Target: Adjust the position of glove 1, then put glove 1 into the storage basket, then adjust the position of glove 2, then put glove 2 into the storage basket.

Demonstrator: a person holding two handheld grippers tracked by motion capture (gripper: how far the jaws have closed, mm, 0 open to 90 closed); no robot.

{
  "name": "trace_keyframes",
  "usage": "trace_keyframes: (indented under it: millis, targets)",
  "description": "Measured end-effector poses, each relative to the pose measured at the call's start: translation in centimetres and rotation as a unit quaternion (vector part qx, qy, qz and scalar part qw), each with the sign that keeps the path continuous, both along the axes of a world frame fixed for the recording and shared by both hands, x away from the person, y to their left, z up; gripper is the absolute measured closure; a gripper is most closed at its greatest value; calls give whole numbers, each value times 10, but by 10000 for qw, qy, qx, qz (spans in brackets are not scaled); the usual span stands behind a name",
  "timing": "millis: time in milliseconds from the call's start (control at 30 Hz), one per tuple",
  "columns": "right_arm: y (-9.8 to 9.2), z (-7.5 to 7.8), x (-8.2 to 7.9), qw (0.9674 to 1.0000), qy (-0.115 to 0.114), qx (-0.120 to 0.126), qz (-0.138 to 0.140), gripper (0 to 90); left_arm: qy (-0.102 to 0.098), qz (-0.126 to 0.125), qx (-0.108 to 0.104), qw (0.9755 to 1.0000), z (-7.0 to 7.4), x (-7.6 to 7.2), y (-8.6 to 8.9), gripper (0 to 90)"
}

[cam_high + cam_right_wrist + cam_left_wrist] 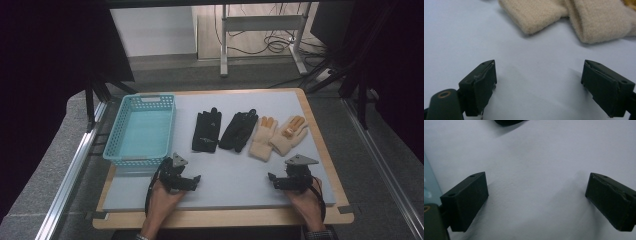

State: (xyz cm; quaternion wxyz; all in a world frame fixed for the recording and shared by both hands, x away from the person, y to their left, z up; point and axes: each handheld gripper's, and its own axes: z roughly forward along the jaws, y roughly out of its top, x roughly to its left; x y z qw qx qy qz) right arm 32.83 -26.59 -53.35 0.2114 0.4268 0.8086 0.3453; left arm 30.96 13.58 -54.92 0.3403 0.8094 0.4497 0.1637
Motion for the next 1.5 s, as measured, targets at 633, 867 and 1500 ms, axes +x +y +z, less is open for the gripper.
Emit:
trace_keyframes:
  millis: [633, 867, 1500]
  targets:
    - [0, 0, -1, 10000, -13, 4, -8, 118, -13, 4, -15, 10000, 0, 0, 0, 47]
    - [1, 0, 0, 10000, 15, -33, -9, 117, -12, 3, -16, 10000, 0, 0, 0, 47]
    - [2, 10, 6, 9995, 294, 59, 50, 164, -12, 3, -17, 10000, 0, 0, 0, 47]
